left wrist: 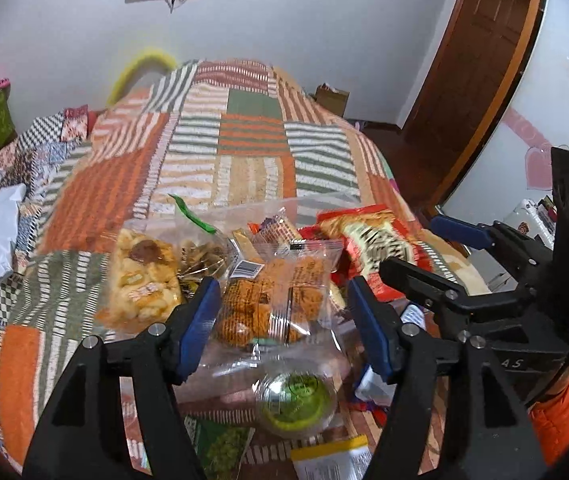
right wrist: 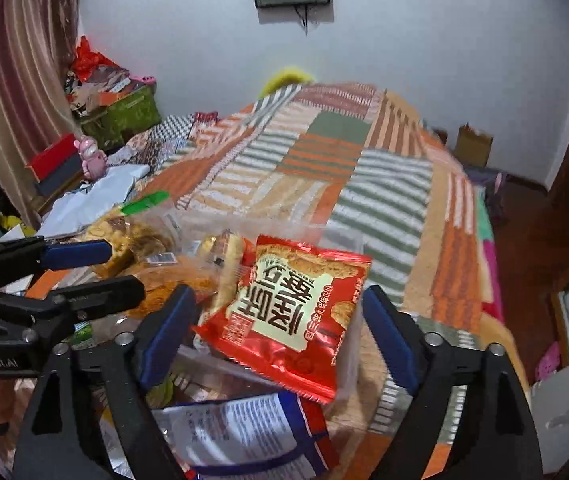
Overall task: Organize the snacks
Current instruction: 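Carry the chip bag into the box with the right gripper while the left drops the cracker pack, then grasp the yellow-edged snack bag with the right gripper while the left grasps the green pea bag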
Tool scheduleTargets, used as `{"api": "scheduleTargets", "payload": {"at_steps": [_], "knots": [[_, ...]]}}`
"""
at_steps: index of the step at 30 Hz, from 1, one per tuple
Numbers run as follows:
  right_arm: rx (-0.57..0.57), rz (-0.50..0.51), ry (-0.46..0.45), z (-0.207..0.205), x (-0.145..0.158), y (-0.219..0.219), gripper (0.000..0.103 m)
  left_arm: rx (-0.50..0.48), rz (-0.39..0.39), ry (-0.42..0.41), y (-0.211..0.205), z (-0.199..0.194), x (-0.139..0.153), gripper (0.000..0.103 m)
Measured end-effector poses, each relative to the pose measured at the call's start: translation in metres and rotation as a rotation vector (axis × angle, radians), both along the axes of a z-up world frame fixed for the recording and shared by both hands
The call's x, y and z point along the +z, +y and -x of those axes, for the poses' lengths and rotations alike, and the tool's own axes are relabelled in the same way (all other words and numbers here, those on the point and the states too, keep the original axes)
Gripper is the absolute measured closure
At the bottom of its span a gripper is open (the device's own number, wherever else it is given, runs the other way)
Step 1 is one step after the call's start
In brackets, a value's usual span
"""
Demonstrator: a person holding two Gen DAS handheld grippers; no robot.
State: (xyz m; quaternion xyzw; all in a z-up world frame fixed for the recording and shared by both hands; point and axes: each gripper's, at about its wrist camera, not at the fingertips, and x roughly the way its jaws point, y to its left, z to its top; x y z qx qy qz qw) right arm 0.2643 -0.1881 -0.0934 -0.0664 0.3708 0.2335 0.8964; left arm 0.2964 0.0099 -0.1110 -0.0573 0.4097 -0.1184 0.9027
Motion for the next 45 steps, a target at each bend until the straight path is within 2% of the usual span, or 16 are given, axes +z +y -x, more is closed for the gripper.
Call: {"api": "scheduleTargets", "payload": {"at_steps": [6,12,20,29,33,35,36,39,41,42,45], "knots": [[0.020,0.005,-0.040,0.023,0.014,0.000,0.016,0.020,-0.007,-0.032,0.012,0.027,0.017,0.033],[0.055,-0.028,-0.020,0.053,0.010,0.007,0.015,0.034,-0.057,-0.003,0.026,0.057,0.008,0.032],[0.076,-0.051,0.057,0.083,-0.017,0.026,0.015,0.053,-0.092,0.066,0.043,0.100,-0.019,0.032],[0.027,-0.138,0.276,0.096,-0.064,0.034,0.015,0.078,-0.121,0.143,0.054,0.142,-0.056,0.030],[0.026,-0.082,0.252,0.106,-0.067,0.042,0.015,0.084,-0.106,0.182,0.056,0.156,-0.069,0.030],[0.053,-0.060,0.255,0.109,-0.067,0.049,0.018,0.088,-0.104,0.189,0.056,0.159,-0.072,0.030],[0.062,-0.052,0.260,0.110,-0.068,0.051,0.024,0.092,-0.101,0.190,0.055,0.158,-0.073,0.030],[0.073,-0.014,0.247,0.114,-0.073,0.057,0.027,0.097,-0.082,0.194,0.054,0.157,-0.073,0.030],[0.076,-0.015,0.246,0.113,-0.072,0.056,0.035,0.097,-0.081,0.190,0.053,0.156,-0.072,0.030],[0.074,-0.014,0.245,0.112,-0.072,0.054,0.046,0.096,-0.083,0.186,0.053,0.155,-0.071,0.030],[0.088,-0.031,0.252,0.110,-0.073,0.048,0.052,0.100,-0.090,0.167,0.049,0.149,-0.066,0.030]]}}
